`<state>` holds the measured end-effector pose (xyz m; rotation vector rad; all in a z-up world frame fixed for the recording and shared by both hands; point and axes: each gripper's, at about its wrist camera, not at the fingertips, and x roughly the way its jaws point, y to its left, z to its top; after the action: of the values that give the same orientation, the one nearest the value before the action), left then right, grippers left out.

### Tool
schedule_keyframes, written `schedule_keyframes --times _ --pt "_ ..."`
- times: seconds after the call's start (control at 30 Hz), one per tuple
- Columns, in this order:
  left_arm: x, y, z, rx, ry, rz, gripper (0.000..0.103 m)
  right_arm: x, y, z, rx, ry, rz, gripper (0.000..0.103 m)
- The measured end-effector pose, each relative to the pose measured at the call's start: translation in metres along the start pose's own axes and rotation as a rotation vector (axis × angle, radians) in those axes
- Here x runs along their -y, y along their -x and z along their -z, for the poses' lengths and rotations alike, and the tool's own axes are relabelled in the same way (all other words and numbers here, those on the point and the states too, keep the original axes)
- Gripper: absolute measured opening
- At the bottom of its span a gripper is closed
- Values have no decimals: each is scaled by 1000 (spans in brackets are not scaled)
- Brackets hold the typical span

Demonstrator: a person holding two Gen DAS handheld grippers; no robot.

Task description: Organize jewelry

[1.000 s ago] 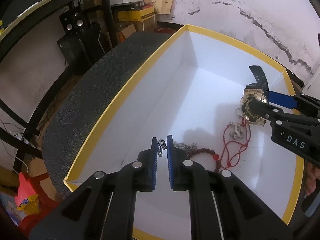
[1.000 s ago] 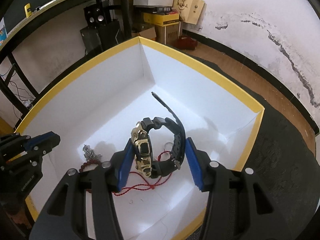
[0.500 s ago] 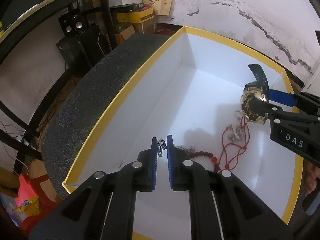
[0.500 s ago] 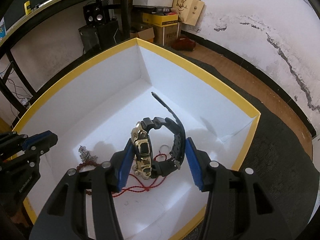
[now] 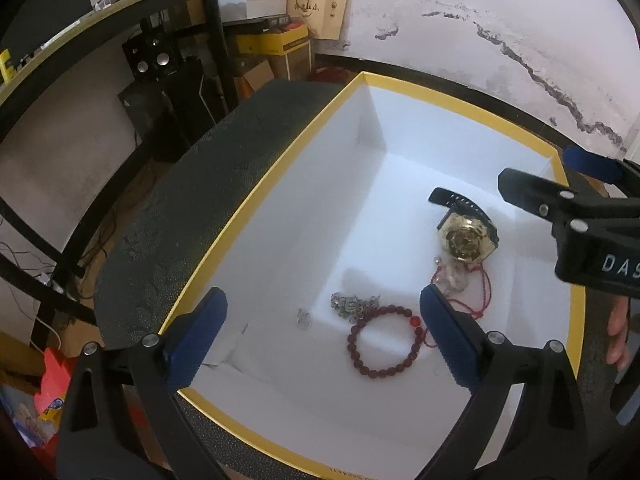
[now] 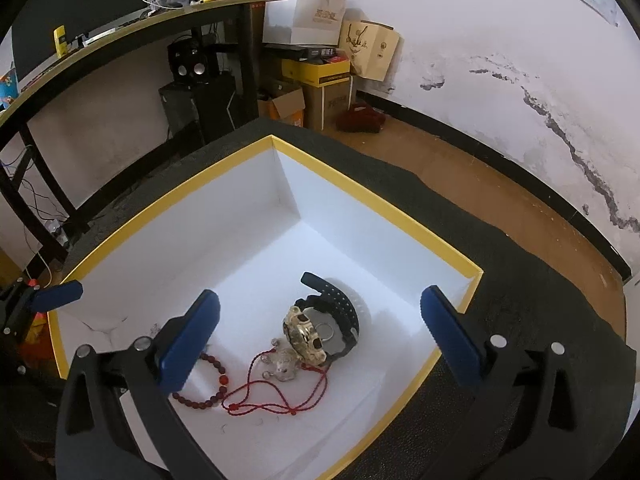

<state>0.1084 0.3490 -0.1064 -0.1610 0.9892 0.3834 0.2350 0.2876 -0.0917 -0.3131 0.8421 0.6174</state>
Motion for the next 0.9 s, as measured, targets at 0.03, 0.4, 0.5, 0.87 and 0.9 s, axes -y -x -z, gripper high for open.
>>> schedule_keyframes --times 0.03,0.4,0.5,0.87,0.9 --pt "0 1 -1 2 -2 1 94 0 0 0 -2 -1 0 97" --pt "3 19 -2 20 -11 -8 94 11 31 1 21 -36 -10 97" --pt "11 31 -3 36 -20 -8 94 27 58 10 46 -69 -4 97" --pt "131 81 -1 107 -121 183 94 163 204 120 138 -293 220 97" --pt "144 83 1 109 -133 201 94 175 214 131 141 -314 235 97"
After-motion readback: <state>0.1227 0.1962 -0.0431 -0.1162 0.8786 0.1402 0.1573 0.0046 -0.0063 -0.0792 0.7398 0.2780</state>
